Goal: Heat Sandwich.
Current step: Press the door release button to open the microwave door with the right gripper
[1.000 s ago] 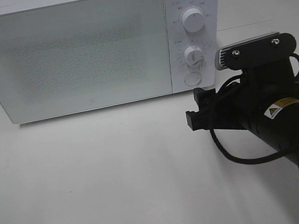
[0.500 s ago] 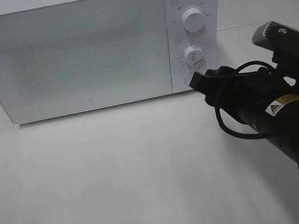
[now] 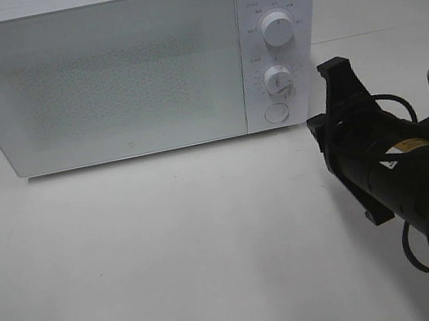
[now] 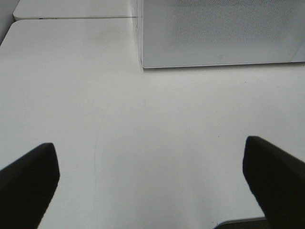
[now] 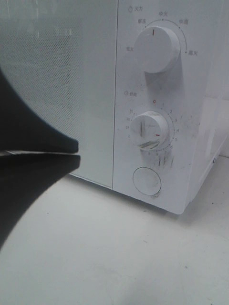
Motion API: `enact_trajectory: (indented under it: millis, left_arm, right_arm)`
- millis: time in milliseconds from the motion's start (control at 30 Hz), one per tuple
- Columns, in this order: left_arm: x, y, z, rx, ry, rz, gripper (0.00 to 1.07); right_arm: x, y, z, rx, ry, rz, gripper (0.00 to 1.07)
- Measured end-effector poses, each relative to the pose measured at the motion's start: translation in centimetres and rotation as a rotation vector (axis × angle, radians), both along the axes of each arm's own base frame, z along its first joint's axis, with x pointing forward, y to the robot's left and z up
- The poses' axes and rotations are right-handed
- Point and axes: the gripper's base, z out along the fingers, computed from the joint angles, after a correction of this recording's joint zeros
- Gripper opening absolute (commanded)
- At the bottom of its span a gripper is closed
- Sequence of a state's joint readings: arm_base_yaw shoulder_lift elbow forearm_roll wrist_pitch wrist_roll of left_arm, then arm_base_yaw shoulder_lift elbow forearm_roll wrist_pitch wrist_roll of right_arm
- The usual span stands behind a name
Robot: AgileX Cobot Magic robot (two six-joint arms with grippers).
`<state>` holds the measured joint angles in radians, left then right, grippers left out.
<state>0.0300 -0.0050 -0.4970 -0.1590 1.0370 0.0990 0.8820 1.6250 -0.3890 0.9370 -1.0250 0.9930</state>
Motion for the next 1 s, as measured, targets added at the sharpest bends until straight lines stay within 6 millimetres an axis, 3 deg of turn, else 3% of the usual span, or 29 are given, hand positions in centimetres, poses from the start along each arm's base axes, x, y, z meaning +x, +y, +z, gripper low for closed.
enact_trajectory:
  millis: [533,1000]
  left_arm:
    - [0.0,0.0,0.0,0.000,0.000,0.000,1.03]
    - [0.0,0.0,0.0,0.000,0.000,0.000,1.03]
  right_arm:
    - [0.3,0.4,-0.8,0.074,0.058,-0.026,0.01]
    - [4.6,0.2,-3.0,0.106,0.106,-0.077,0.02]
